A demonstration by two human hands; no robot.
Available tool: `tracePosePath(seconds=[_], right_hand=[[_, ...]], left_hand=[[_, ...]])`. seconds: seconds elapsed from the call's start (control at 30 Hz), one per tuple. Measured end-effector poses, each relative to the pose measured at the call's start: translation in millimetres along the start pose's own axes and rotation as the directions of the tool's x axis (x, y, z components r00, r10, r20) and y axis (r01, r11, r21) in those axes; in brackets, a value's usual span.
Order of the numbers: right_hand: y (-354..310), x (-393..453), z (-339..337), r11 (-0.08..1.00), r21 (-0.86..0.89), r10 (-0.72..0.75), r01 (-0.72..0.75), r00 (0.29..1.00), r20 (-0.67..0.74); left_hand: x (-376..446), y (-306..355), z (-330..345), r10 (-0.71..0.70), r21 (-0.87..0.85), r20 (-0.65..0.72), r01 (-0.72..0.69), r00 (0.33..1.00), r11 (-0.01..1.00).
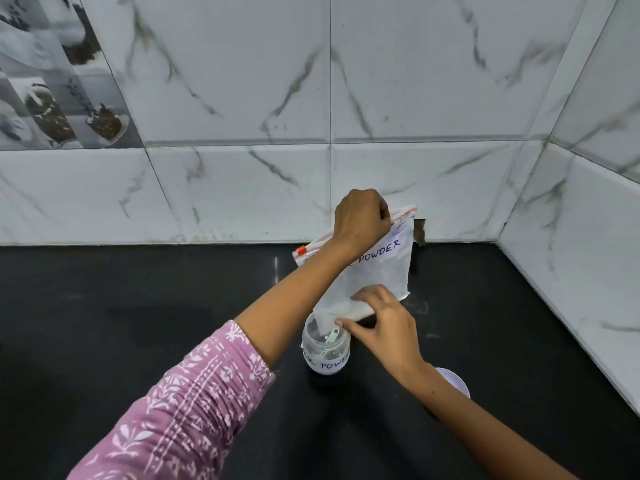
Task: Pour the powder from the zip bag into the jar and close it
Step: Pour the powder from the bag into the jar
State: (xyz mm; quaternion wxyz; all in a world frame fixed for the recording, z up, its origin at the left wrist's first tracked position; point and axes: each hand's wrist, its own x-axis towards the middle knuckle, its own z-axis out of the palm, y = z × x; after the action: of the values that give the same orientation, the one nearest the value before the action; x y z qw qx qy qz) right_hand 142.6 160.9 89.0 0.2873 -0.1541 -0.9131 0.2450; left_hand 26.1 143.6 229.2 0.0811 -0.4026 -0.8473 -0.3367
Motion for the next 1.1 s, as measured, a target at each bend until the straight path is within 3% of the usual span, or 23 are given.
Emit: tracePosePath(seconds=[0.17, 0.33, 0.53, 0.73, 0.83, 0.97, 1.1], right_hand=[[-5.4, 15.9, -13.5, 0.988, 0.082, 0.144, -0.13, 0.97, -0.194], [3.5, 14.9, -27.2, 0.964, 0.141, 0.262, -0.227, 0.906, -0.331], [29.8, 3.8, -49.7, 0.992, 0.08, 0.122, -0.095, 0.856, -0.503], [42.1, 18.1, -70.7, 0.994, 0.112, 0.062, -0.004, 0.85, -0.523], [45.2, 26.1, -69.9, 0.988, 0.153, 0.098, -0.025, 0.866, -0.491], [47.5, 26.7, -63.6, 0.977, 0.209, 0.122, -0.028, 0.885, -0.449], [47.5, 27.6, -62.5, 0.972, 0.232, 0.131, -0.03, 0.891, -0.435]], left_hand=[[20.1, 26.4, 8.9, -0.068, -0.059, 0.034, 0.07, 0.997, 0.996], [30.8, 40.0, 15.0, -0.136, -0.286, 0.039, 0.142, 0.99, 0.948], [39.7, 30.0, 16.1, -0.267, -0.482, 0.045, 0.255, 0.963, 0.838], [37.2, 3.3, 6.7, -0.363, -0.602, 0.129, 0.363, 0.923, 0.711], [20.7, -1.0, 6.4, -0.258, -0.575, 0.208, 0.331, 0.943, 0.748], [-11.6, -1.1, 10.5, 0.089, -0.33, 0.266, 0.004, 0.96, 0.944], [-31.6, 2.8, 8.1, 0.205, -0.249, 0.17, -0.159, 0.964, 0.955]])
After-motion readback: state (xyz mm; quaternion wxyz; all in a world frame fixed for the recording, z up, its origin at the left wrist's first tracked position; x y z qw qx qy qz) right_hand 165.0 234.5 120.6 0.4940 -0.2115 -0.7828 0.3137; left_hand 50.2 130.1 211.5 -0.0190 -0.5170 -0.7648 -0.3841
